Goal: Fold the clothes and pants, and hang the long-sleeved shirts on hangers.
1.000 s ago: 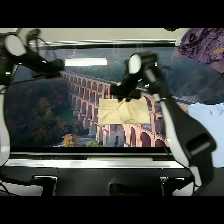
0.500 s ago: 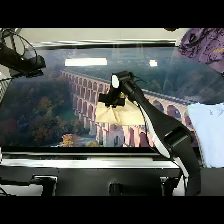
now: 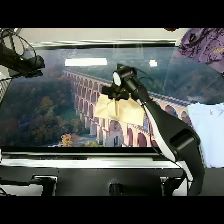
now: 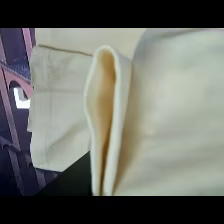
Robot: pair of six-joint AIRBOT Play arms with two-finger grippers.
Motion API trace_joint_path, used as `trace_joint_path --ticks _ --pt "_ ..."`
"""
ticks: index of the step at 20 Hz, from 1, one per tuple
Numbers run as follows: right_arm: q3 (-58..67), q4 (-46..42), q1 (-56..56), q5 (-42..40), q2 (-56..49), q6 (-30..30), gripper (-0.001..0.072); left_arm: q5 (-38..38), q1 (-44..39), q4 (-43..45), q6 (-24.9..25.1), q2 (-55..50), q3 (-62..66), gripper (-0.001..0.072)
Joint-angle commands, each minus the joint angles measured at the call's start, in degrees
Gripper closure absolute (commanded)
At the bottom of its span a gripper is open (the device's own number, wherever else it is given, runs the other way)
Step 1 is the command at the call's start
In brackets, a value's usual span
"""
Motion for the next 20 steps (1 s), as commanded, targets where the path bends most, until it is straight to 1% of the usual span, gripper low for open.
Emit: trace_joint_path --ticks 1,4,7,8,12,15,20 --pt "0.0 -4.6 -2.1 -1.6 2.7 2.6 0.0675 0.2 0.1 0.0 0.0 0.0 -0.2 0.0686" --pt "0.0 -3.2 -2.5 -3.2 1.2 2.2 0.0674 0.5 0.1 0.0 0.0 0.0 -1.4 0.0686" --pt "0.0 6.9 -2.5 -4.5 -1.6 -0.2 0.0674 0.5 0.1 0.0 0.0 0.0 -2.5 0.0686" --pt "0.0 8.9 -2.5 -4.3 -1.7 -1.2 0.0674 0.6 0.1 0.0 0.0 0.0 -2.5 0.0686" --pt "0.0 9.6 -2.6 -1.6 -0.2 -1.9 0.0674 0.6 0.1 0.0 0.0 0.0 -2.5 0.0686" --pt "0.0 13.2 -2.5 2.9 0.4 -3.4 0.0674 0.7 0.1 0.0 0.0 0.0 -2.5 0.0686" --pt "0.0 13.9 -2.5 2.7 0.2 -3.4 0.0674 0.7 0.1 0.0 0.0 0.0 -2.5 0.0686"
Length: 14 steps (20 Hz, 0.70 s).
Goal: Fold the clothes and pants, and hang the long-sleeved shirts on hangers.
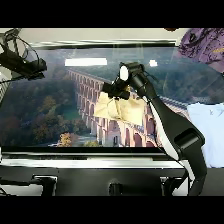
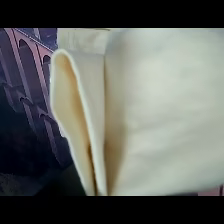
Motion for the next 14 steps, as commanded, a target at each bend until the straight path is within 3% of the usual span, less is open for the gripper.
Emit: trace_joint_path --ticks 1,7,10,11,12,13,14 --pt "0.0 1.3 0.0 0.5 -0.3 -0.4 0.0674 0.4 0.1 0.0 0.0 0.0 0.0 0.0686" --pt "0.0 8.0 0.0 -4.2 -6.1 -3.3 0.0661 1.9 0.1 0.0 0.0 0.0 0.0 0.0685" --pt "0.0 12.3 0.0 -10.0 -7.2 -6.2 0.0459 1.9 0.1 0.0 0.0 -0.3 0.0 0.0686" --pt "0.0 13.4 0.0 -12.1 -7.1 -7.5 0.0303 1.9 0.1 0.0 0.0 -0.5 0.0 0.0685" --pt "0.1 14.6 0.0 -13.4 -6.8 -8.7 0.021 1.9 0.1 0.0 0.0 -0.5 0.0 0.0686" --pt "0.0 15.6 0.0 -14.3 -6.2 -9.6 0.0149 1.9 0.1 0.0 0.0 -0.6 0.0 0.0686" --pt "0.0 16.2 0.0 -14.6 -5.4 -10.7 0.0136 2.0 0.1 0.0 0.0 -0.6 0.0 0.0686"
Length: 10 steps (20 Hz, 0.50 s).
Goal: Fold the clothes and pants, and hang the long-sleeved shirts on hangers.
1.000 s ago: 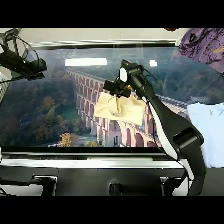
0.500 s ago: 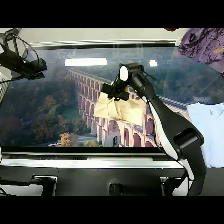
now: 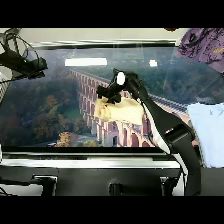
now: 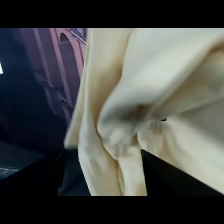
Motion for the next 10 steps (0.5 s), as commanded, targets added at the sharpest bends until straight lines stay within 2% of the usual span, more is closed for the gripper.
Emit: trace_joint_path --ticks 1,4,7,10 --pt "0.1 3.2 -0.1 -4.2 2.2 -5.1 0.0135 0.1 0.0 0.0 0.0 -0.2 0.0 0.0686" --pt "0.1 -3.8 -1.9 -3.6 8.4 -6.9 0.0029 0.1 0.0 0.0 0.0 -0.2 0.0 0.0686" --pt "0.1 -4.5 -11.0 1.8 14.6 -10.5 0.0018 0.0 0.0 0.0 0.0 -0.1 0.0 0.0686" --pt "-0.2 -2.8 -23.8 11.8 16.7 -17.5 0.0017 0.0 0.0 0.0 0.0 -0.1 0.0 0.0686"
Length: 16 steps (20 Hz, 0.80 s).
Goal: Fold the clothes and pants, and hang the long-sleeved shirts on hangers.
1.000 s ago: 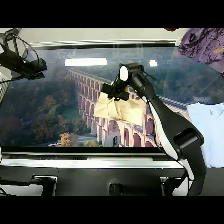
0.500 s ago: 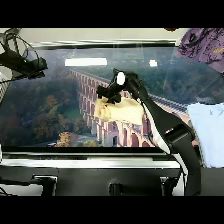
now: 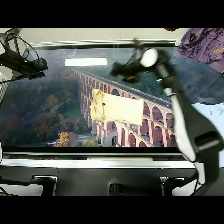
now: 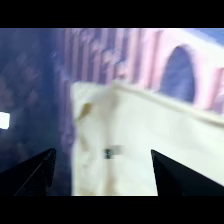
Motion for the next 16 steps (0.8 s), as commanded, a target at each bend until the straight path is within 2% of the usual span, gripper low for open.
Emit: trace_joint_path --ticks 1,3,6,11,16 --pt "-2.3 4.3 -14.1 10.8 2.8 -9.4 0.0017 0.0 0.0 0.0 0.0 0.0 0.0 0.0686" --pt "-11.0 14.8 -21.6 12.5 2.8 -15.9 0.0024 0.0 0.0 0.0 0.0 0.0 0.0 0.0686" --pt "-29.3 28.8 -26.1 7.9 2.8 -25.3 0.0045 0.0 0.0 0.0 0.0 0.0 0.0 0.0686" --pt "-46.8 31.6 -24.2 -4.3 2.6 -32.8 0.0052 0.0 0.0 0.0 0.0 0.0 0.0 0.0686" --pt "-52.0 34.2 -20.8 -9.0 2.4 -37.8 0.0054 0.0 0.0 0.0 0.0 0.0 0.0 0.0686"
